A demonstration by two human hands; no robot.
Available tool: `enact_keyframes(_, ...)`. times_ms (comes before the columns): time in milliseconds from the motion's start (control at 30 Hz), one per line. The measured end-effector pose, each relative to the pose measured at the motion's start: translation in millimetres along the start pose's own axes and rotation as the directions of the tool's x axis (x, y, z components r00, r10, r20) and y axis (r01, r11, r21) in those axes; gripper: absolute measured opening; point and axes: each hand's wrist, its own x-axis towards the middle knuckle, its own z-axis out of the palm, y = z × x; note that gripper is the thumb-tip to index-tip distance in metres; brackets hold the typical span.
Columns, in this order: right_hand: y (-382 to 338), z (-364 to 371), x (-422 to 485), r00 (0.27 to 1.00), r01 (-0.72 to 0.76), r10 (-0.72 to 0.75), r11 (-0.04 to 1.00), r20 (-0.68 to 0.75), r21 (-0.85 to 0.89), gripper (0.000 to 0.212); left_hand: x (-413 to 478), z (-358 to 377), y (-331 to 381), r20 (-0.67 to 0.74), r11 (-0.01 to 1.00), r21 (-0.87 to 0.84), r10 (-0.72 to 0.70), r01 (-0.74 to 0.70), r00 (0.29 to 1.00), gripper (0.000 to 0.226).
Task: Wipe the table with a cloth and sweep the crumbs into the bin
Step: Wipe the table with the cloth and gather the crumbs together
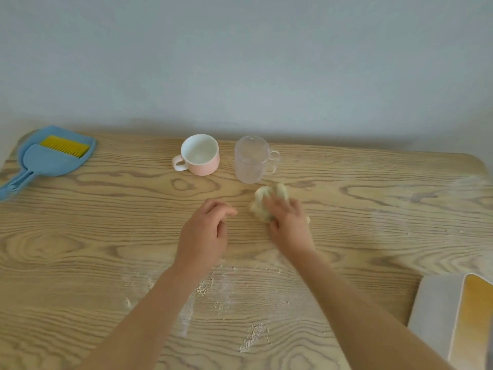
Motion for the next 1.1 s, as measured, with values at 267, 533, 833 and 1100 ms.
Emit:
enact_keyframes(267, 0, -34, -74, 0.981, 0.037, -0.02, 0.996, -0.191, 0.084, 0.051, -2, 11, 19, 0.078, 0.999, 0.013, 0.051, -0.053, 0.996, 0.035)
enact_keyframes(533, 89, -77, -66, 0.784, -0.584, 0.534, 0.807, -0.316, -0.084, 0.047, -9, 9, 11, 0.072, 1.0, -0.005, 0.002, -0.001, 0.997, 0.034)
enact_keyframes(833, -30, -8, -92, 0.998, 0.051, -0.05, 0.998, -0.047, 0.022, 0.047, -10, 3, 9, 0.076, 1.0, 0.013, 0.014, -0.015, 0.997, 0.033)
enact_keyframes(1100, 19, -44, 20, 0.906, -0.409, 0.389, 0.905, -0.165, -0.115, 0.039, -7, -10, -6, 0.032, 1.0, -0.007, 0.001, -0.001, 0.999, 0.034)
